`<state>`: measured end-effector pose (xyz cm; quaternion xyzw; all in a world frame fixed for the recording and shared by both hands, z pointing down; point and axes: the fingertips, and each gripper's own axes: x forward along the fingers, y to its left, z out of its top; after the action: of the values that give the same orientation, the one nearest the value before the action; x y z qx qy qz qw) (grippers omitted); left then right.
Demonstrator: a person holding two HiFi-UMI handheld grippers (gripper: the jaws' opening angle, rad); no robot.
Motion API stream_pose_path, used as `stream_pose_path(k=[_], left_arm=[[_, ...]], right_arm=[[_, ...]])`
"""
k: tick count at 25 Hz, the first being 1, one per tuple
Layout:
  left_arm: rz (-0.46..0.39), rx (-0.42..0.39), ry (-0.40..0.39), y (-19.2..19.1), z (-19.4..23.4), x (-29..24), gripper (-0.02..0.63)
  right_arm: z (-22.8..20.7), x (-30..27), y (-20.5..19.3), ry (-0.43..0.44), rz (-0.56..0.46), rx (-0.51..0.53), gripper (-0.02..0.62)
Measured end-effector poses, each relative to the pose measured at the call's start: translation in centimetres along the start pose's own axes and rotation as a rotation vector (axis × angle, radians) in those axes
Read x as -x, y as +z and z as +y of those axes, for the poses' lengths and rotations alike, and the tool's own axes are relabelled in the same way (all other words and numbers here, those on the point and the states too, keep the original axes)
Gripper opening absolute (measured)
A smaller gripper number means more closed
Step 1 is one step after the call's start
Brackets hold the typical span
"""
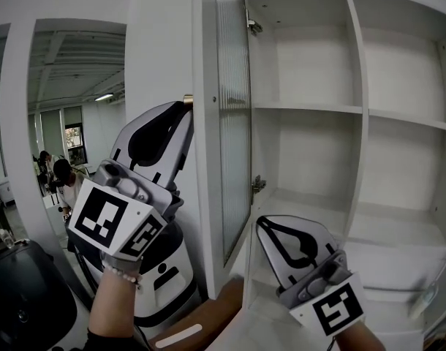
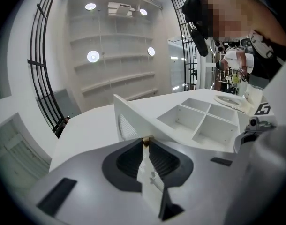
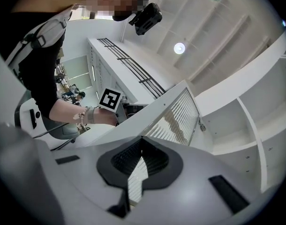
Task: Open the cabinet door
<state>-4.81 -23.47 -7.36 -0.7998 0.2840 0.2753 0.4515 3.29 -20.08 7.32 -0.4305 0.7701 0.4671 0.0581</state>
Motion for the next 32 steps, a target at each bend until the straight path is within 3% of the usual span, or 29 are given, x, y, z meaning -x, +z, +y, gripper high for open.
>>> stream_pose_path(k=[12,32], left_arm=[[0.086,-0.013,0.098,-2.3,4.8,2.7,0.032],[0.131,-0.123,0.148,-3.2,5.9,4.2,0.000]], right_arm=[[2.4,-2.4,-0.5,0.044,-0.047,-0.044,0.000],[3.2,-4.1,-2.4,0.071,-0.067,-0.082,0.000]])
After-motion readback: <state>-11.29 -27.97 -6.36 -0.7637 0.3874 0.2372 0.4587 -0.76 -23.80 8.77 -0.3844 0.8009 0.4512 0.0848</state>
